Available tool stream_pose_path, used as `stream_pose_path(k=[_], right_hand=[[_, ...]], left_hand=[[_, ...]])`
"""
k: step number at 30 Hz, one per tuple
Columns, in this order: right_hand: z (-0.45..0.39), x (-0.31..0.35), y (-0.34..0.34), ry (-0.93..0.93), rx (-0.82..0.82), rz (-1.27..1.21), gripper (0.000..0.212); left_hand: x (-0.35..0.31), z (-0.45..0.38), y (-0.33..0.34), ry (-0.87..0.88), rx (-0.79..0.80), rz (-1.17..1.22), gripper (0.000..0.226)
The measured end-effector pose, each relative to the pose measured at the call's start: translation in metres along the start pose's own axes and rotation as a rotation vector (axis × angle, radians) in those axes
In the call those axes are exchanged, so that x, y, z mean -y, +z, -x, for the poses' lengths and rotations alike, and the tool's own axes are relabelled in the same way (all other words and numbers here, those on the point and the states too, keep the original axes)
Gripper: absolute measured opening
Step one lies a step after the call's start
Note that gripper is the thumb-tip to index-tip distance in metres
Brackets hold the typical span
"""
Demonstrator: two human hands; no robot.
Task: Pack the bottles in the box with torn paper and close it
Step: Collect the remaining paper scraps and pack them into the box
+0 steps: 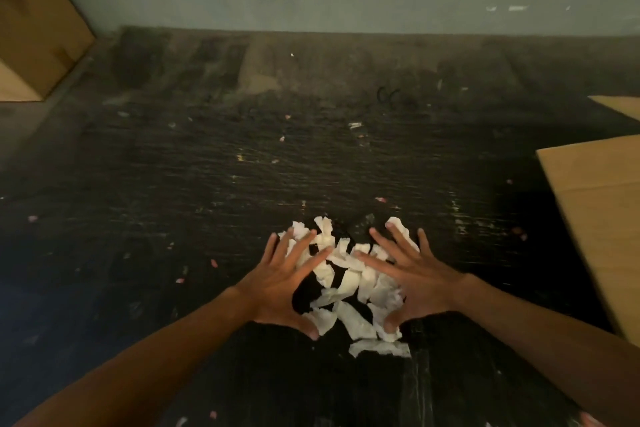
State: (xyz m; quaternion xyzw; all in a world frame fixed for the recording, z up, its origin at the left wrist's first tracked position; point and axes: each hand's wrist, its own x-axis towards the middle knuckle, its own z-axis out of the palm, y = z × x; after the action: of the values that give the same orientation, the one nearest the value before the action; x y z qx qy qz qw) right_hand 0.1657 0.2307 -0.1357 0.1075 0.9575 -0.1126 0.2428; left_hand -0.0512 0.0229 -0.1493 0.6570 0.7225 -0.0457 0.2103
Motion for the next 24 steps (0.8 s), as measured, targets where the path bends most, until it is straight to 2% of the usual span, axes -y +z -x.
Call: stream_pose_path(k=[4,10,14,16,20,24], right_hand=[[0.004,0.017,0.023,0.015,-0.159,0.041,0.101],[0.009,0.037,0.041,0.030,-0.359,-0.036,0.059],[0.009,0.034,0.050,0.015,-0.494,-0.021,0.043],[0.010,0.033,0.053,0.010,-0.557,-0.060,0.034],[0.010,0.034,0.052,0.070,-0.605,-0.145,0.037],[0.011,0.040,0.037,0.114,-0.703,-0.360,0.043]], left_hand=[[-0.021,-0.006,0.020,-0.009,-0.085,-0.012,0.127],[-0.045,-0.008,0.035,-0.043,-0.310,0.139,0.079],[-0.047,-0.010,0.035,0.014,-0.363,0.081,0.053],[-0.049,-0.009,0.035,-0.014,-0.378,0.105,0.047],[-0.051,-0.008,0.030,-0.238,-0.351,0.314,0.046],[-0.057,-0.004,0.025,-0.352,-0.404,0.429,0.044]])
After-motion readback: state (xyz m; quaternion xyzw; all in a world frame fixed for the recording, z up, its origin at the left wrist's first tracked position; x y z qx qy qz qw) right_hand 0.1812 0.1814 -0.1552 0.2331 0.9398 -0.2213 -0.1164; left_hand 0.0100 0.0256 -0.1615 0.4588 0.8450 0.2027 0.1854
